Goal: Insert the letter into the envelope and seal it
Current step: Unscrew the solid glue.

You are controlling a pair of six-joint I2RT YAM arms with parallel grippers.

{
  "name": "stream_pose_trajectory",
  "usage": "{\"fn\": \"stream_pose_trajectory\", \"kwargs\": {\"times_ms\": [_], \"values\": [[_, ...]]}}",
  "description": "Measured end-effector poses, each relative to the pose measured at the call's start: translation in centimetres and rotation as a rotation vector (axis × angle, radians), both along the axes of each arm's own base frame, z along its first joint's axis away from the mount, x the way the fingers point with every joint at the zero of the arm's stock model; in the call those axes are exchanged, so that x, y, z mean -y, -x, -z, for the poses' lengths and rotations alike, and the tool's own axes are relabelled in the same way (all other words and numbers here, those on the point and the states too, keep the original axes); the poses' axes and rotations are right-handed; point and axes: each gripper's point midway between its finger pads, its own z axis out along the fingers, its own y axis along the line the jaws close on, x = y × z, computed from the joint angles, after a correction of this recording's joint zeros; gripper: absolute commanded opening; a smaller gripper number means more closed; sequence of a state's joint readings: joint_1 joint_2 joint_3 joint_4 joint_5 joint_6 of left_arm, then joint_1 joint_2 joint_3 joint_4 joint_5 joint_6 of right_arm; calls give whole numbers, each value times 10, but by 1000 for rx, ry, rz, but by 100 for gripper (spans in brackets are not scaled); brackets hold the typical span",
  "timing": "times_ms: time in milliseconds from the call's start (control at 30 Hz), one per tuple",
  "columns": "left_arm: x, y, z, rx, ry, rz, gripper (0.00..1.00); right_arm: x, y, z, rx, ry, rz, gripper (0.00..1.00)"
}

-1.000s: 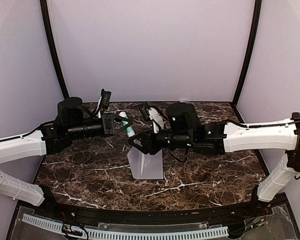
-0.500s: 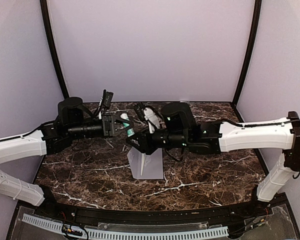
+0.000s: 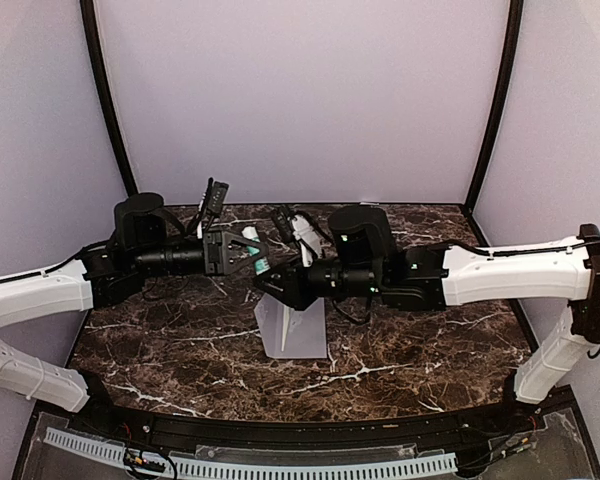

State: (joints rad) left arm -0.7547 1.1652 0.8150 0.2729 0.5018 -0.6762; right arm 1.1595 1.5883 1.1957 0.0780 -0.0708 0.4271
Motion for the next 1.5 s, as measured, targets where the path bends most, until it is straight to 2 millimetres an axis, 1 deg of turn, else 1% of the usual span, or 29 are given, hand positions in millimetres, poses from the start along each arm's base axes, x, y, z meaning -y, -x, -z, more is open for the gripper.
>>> {"fn": "stream_pose_trajectory", "kwargs": {"times_ms": [100,200,300,333,367,467,500,567,667,733,800,933,1000,1067,1133,1233,1300,1433,1467,1500], "values": [[2,5,-5,14,19,31,0,5,5,-5,-32,-60,-39,4],[6,13,-15,40,53,79,0,10,13,-14,-76,-152,-106,4],[9,21,-26,69,92,131,0,13,22,-26,-121,-250,-192,4],[10,24,-30,78,105,150,0,14,29,-32,-140,-290,-239,4],[11,28,-34,89,119,171,0,15,29,-34,-143,-299,-247,5],[12,37,-43,117,152,221,0,16,38,-43,-165,-346,-315,9],[12,40,-46,128,162,236,0,17,41,-46,-170,-356,-332,11],[11,43,-49,140,172,251,0,17,43,-49,-168,-363,-347,20],[9,41,-48,138,168,236,0,19,41,-46,-152,-338,-328,41],[5,37,-47,130,155,197,0,23,34,-44,-130,-313,-285,51],[0,31,-48,130,144,141,0,26,27,-43,-115,-289,-238,58],[-13,18,-50,127,135,40,0,32,14,-40,-63,-226,-142,64],[-18,11,-46,114,129,1,0,30,13,-37,-36,-178,-103,65],[-20,4,-38,81,114,-26,0,24,16,-35,-11,-136,-83,66],[-20,-1,-31,56,103,-42,0,16,20,-38,19,-110,-76,67],[-18,-5,-23,22,93,-49,0,8,21,-39,53,-76,-53,67],[-18,-5,-19,4,91,-49,0,4,17,-35,74,-41,-24,65],[-16,-4,-15,-20,96,-40,0,-4,1,-22,105,55,54,62],[-16,-4,-14,-24,97,-38,0,-6,-3,-20,113,73,70,60],[-16,-4,-13,-29,97,-36,0,-7,-7,-17,122,93,87,56]]}}
